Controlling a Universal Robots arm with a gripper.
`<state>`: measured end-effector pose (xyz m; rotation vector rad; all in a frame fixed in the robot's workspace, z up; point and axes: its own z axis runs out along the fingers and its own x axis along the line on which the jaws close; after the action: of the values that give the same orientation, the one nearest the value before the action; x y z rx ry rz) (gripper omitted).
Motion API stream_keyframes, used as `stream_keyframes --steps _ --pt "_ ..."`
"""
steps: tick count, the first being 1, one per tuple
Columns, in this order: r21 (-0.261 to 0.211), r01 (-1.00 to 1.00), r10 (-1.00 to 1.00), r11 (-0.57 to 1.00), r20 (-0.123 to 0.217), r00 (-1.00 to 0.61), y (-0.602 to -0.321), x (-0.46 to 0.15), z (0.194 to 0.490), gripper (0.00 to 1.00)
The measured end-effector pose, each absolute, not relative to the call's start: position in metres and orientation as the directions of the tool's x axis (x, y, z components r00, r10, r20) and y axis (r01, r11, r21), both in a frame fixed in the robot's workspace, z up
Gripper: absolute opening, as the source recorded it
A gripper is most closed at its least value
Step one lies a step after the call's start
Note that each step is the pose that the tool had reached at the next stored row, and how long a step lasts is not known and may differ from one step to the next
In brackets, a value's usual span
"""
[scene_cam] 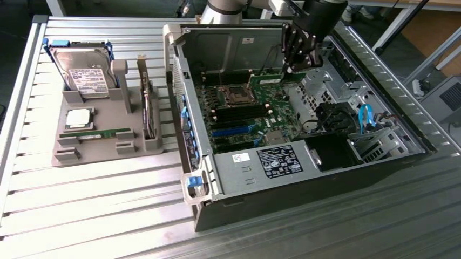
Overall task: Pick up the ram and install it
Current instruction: 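Insert the ram into the slot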
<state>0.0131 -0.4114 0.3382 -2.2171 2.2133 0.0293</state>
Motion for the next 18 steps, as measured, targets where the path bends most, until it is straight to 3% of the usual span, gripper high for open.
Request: stream_keyframes --steps 18 --pt "0.007 -1.0 -1.0 -0.002 -0.019 0.002 -0.411 0.012 0.325 0.11"
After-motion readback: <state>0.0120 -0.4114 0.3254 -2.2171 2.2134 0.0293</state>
